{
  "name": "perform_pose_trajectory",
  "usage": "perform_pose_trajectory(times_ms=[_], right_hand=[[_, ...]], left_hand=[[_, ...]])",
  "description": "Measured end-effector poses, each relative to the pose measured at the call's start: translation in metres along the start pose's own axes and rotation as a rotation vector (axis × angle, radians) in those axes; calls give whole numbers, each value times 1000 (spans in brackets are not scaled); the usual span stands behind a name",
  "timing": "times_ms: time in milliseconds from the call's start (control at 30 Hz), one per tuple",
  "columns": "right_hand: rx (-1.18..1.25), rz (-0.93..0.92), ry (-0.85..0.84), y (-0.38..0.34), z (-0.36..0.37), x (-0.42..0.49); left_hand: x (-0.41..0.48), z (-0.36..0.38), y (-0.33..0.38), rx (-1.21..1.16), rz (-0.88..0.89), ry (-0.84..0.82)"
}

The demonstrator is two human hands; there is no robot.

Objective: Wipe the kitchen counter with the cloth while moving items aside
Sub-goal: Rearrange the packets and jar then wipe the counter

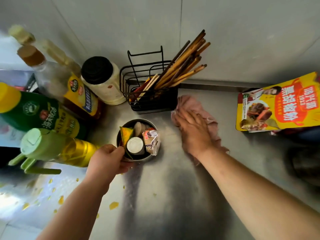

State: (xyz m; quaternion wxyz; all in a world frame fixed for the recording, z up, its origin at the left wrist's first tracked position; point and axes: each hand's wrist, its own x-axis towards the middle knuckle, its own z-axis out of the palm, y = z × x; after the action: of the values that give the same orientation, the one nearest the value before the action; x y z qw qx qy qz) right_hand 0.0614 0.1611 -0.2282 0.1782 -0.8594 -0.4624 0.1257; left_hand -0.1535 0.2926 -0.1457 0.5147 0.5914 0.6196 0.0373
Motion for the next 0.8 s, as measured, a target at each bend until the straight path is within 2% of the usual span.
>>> perform_pose_trajectory(times_ms=[167, 267, 333, 400, 467, 533, 567, 700, 800], right_hand=[[47, -67, -60, -36, 17, -91], [-27, -106, -131, -24, 11, -145], [-96, 2, -64, -1, 1, -157], [-180, 190, 32, 14, -6, -150], [-204, 385, 107, 10, -3, -129], [-160, 491, 162, -13, 11, -110], [-132, 479, 169, -29, 19, -107], [-81, 214, 88, -93, 53, -146], [-101, 110, 47, -97, 59, -203]], left_hand=[[-4, -10, -3, 9, 26, -48], [-8, -14, -8, 45, 43, -88], [-11, -18, -13, 53, 57, -106], [-15, -24, -21, 58, 69, -126], [-18, -30, -28, 65, 76, -147], [-19, -36, -36, 65, 72, -160], [-20, -39, -40, 69, 71, -165], [-21, -45, -47, 75, 74, -181], [-25, -40, -46, 107, 105, -198]])
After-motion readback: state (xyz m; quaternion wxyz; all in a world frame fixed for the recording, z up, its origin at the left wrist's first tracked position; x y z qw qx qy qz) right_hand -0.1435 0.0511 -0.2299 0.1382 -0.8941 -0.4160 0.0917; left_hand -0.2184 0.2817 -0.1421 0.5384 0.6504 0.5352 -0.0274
